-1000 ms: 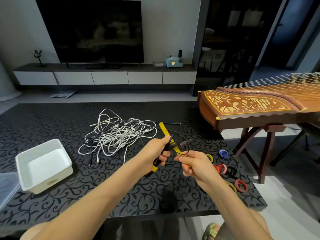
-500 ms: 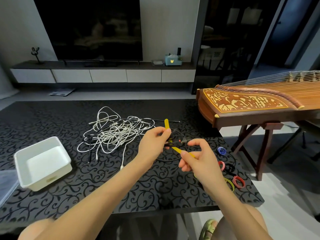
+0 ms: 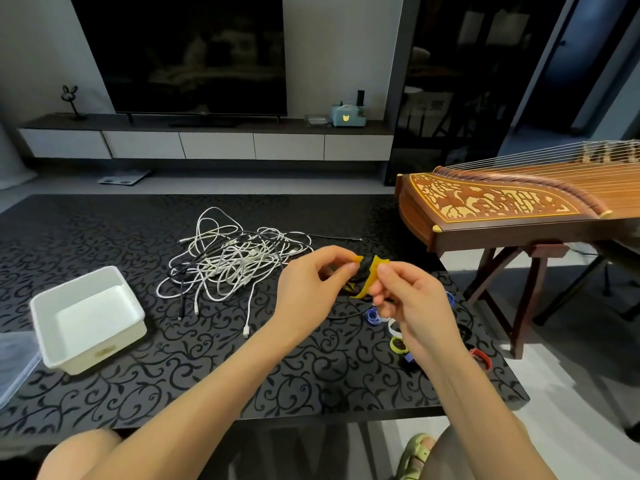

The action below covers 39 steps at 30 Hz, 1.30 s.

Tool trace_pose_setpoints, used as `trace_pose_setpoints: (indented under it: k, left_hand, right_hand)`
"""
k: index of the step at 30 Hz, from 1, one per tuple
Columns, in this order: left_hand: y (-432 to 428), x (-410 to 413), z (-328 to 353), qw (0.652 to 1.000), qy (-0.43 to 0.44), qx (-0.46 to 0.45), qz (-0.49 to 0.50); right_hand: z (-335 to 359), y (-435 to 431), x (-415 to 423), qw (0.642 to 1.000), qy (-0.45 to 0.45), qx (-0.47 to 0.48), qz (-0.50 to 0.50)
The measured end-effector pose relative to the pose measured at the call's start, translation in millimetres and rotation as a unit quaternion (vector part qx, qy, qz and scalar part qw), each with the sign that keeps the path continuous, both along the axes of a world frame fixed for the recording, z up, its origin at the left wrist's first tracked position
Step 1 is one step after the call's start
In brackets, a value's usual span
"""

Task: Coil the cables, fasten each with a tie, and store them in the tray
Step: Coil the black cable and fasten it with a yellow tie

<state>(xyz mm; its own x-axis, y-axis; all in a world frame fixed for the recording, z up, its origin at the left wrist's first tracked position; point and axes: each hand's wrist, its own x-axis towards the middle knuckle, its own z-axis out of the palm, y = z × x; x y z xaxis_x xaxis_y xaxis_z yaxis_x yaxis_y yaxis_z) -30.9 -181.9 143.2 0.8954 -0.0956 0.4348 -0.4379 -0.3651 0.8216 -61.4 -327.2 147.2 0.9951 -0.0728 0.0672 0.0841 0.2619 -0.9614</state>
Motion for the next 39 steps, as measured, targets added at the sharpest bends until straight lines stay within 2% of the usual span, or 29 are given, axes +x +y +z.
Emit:
trace_pose_setpoints:
  k: [3,5,9,11,13,15,17,19,22,24,26,28,39]
  left_hand:
    - [1.4,-4.8,-1.4,0.997,-0.060,0.043,0.018]
    - [1.3,-7.1,-2.7,0.991,-0.103,0.070,0.048]
    - [-2.9,-12.5,-5.5,0.972,-0.159,0.137,0.110]
    - [-3.5,-12.9,-5.8,0.962,-0.159,0.170,0.139]
    - [-4.5,-12.0,-5.2,0.948,-0.163,0.217,0.165]
    - [-6.0,-11.1,-5.3,0.947,-0.160,0.225,0.163]
    - [-7.1,-10.3,-6.9,0.965,-0.127,0.184,0.136]
    - [-7.2,-10.6,-9.3,0.982,-0.097,0.136,0.092]
    - [-5.2,-9.9,-11.6,0.996,-0.053,0.071,0.020]
    - [-2.9,-7.7,-13.1,1.000,-0.014,0.028,-0.003]
    - [-2.0,-5.7,-14.3,1.000,-0.001,0.014,-0.008]
    - [-2.4,-5.5,-14.3,1.000,-0.010,0.016,-0.012]
    - [-2.8,-8.4,-15.0,0.997,-0.068,0.031,0.005]
  right_hand:
    - [2.3,4.3,-0.9,0.998,0.003,0.058,0.002]
    - [3.7,7.5,-3.7,0.997,-0.029,0.070,0.004]
    - [3.3,17.8,-9.4,0.989,-0.141,-0.021,-0.041]
    - [1.0,24.9,-12.6,0.957,-0.235,-0.143,-0.087]
    - [-4.0,28.7,-13.6,0.895,-0.324,-0.277,-0.132]
    - [-10.0,29.3,-11.6,0.856,-0.356,-0.331,-0.178]
    - [-13.9,28.3,-8.6,0.871,-0.303,-0.309,-0.232]
    - [-15.5,26.1,-5.7,0.910,-0.217,-0.247,-0.254]
    - [-12.5,16.5,-0.2,0.964,-0.134,-0.145,-0.176]
    - [-6.5,9.3,1.9,0.986,-0.093,-0.102,-0.092]
    - [-4.4,3.9,2.1,0.989,-0.074,-0.123,-0.041]
    - [-5.5,0.6,2.6,0.987,-0.079,-0.137,-0.032]
    - [-5.9,7.9,-2.7,0.978,-0.121,-0.148,-0.088]
